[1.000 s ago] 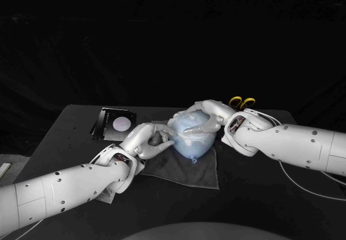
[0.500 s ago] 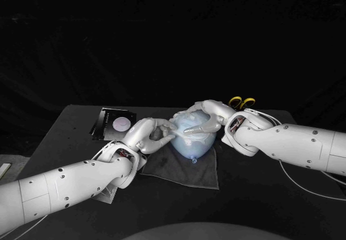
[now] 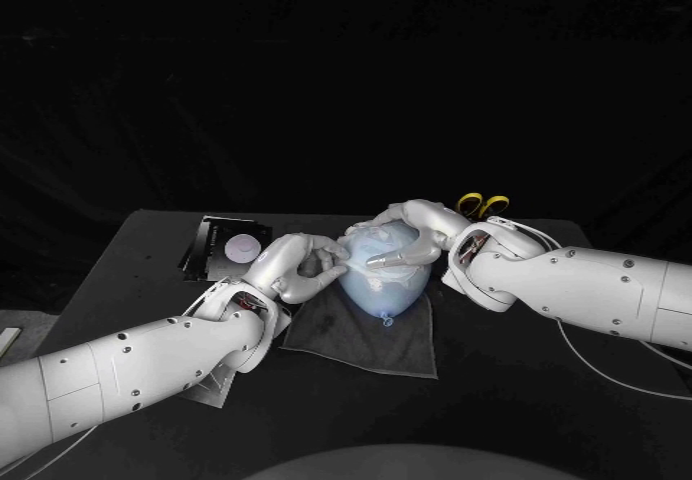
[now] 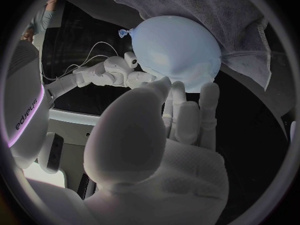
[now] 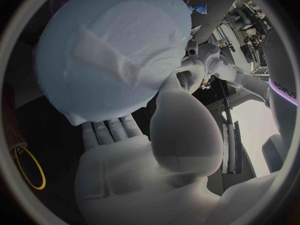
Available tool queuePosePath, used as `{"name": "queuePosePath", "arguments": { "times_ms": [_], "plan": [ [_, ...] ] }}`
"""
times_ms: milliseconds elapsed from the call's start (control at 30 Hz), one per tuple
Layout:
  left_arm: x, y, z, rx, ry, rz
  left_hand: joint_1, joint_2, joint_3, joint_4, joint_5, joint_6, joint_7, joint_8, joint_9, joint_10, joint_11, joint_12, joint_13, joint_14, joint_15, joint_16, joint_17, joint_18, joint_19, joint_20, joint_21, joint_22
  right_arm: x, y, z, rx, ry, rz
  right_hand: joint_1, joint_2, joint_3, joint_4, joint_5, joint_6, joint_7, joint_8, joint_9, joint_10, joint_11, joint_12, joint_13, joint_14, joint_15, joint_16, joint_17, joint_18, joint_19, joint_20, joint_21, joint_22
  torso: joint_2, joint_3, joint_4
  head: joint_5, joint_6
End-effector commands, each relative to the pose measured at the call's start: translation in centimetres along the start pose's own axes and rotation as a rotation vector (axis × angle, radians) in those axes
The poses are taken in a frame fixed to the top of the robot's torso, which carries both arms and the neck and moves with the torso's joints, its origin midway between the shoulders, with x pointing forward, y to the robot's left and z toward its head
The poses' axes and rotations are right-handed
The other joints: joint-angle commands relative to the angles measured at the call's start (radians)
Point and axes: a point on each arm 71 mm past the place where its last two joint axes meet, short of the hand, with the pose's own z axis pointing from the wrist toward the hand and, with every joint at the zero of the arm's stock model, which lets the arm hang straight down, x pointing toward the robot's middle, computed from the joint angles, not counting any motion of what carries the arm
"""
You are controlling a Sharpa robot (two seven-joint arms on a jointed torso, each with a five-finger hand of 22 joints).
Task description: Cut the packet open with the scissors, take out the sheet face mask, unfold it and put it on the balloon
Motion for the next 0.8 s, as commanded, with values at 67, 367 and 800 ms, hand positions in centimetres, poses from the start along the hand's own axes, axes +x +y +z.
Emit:
{"name": "queuePosePath", "arguments": {
  "times_ms": [67, 367, 800],
  "plan": [
    [-0.19, -0.15, -0.03, 0.012, 0.0, 0.001, 0.008, -0.003, -0.004, -0.011, -0.002, 0.033, -0.01, 0.021, 0.011, -0.002, -0.016, 0.016, 0.009, 0.005, -0.009, 0.007, 0.007, -0.012, 0.01, -0.001, 0.008, 0.008, 0.66, -0.57, -0.22, 0.03, 0.049, -0.003, -0.002, 0.009, 0.001, -0.001, -0.006, 0.004, 0.024, 0.0, 0.0, -0.001, 0.009, -0.004, 0.001, -0.007, -0.001, -0.001, -0.002, 0.011, -0.006, -0.002, 0.003, -0.001, 0.001, -0.0007, 0.0, -0.001, 0.0],
    [-0.68, -0.2, -0.64, 0.041, 0.006, -0.002, 0.003, -0.003, -0.005, -0.013, -0.002, 0.057, -0.019, 0.041, 0.021, -0.006, -0.023, 0.024, 0.014, 0.009, -0.015, 0.012, 0.016, -0.014, 0.015, -0.005, 0.015, 0.02, 0.63, -0.69, -0.22, 0.033, 0.049, -0.003, -0.002, 0.013, 0.004, -0.001, -0.007, 0.003, 0.025, -0.001, -0.001, -0.001, 0.01, -0.004, 0.001, -0.007, -0.001, -0.001, -0.002, 0.012, -0.006, -0.002, 0.003, -0.001, -0.001, -0.0012, 0.0014, -0.001, -0.004],
    [-0.16, -0.21, -0.43, 0.042, 0.041, 0.002, -0.02, -0.012, -0.013, -0.001, -0.002, 0.026, -0.014, 0.026, 0.014, -0.01, -0.019, 0.017, 0.008, 0.01, -0.014, 0.014, 0.016, -0.015, 0.013, -0.007, 0.018, 0.024, 0.68, -0.58, -0.2, 0.031, 0.05, -0.002, -0.001, 0.015, 0.007, -0.001, -0.008, 0.003, 0.025, -0.001, -0.001, 0.001, 0.012, -0.004, 0.001, -0.007, -0.001, -0.001, -0.003, 0.012, -0.006, -0.002, 0.003, -0.001, 0.001, -0.0002, -0.0008, 0.002, -0.003]
  ]
}}
